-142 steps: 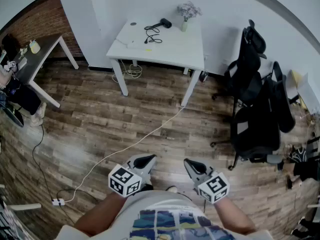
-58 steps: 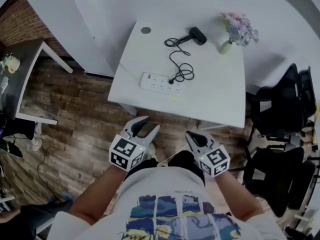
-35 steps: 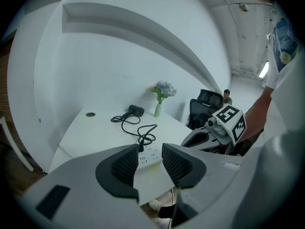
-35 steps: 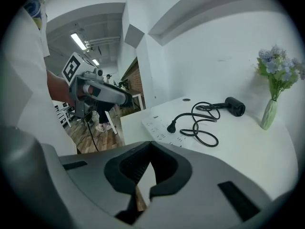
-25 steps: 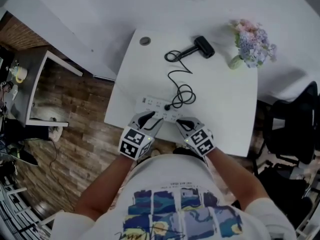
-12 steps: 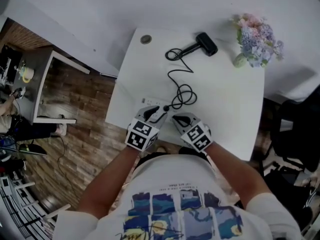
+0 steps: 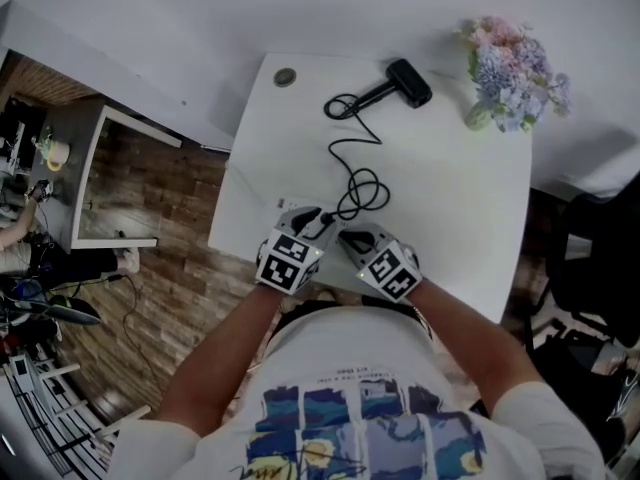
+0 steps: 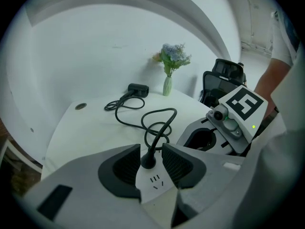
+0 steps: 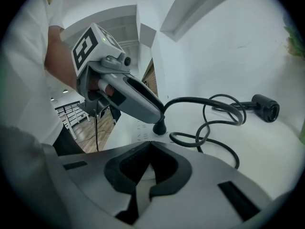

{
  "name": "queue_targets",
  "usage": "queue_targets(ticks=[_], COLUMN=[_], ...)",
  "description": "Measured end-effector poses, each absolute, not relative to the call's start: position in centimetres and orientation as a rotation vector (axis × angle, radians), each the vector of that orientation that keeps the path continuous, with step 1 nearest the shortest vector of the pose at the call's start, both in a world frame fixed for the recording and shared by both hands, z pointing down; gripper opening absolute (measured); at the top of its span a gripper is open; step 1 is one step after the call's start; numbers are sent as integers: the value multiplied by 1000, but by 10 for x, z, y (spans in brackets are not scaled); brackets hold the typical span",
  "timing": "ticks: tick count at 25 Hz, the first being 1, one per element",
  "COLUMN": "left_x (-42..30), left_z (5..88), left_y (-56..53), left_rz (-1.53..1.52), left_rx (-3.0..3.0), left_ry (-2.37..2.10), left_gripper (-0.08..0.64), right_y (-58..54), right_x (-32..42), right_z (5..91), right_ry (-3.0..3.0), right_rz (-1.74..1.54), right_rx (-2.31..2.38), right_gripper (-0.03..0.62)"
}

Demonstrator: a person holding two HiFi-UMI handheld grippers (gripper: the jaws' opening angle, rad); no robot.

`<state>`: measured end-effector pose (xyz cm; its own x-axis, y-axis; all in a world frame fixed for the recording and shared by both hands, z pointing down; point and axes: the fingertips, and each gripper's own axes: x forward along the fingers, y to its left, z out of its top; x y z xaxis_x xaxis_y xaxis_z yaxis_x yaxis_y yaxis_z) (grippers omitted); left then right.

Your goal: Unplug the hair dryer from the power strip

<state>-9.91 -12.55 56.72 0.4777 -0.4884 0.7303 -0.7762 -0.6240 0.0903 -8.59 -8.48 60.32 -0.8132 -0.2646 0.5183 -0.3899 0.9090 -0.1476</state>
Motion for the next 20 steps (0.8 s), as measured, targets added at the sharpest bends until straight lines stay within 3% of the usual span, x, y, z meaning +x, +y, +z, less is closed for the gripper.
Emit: queue_targets(ticks=[20], left_x=[-97], left_z=[585], left_y=[-132], left_rz=[1045], left_rx=[2284], left_ry=[-1119], left_gripper=[75], right_y=[-85], right_x=[-85], right_z=[603], right_ry=[-2594], right_rz=[365], right_rx=[479], right_gripper=[-3])
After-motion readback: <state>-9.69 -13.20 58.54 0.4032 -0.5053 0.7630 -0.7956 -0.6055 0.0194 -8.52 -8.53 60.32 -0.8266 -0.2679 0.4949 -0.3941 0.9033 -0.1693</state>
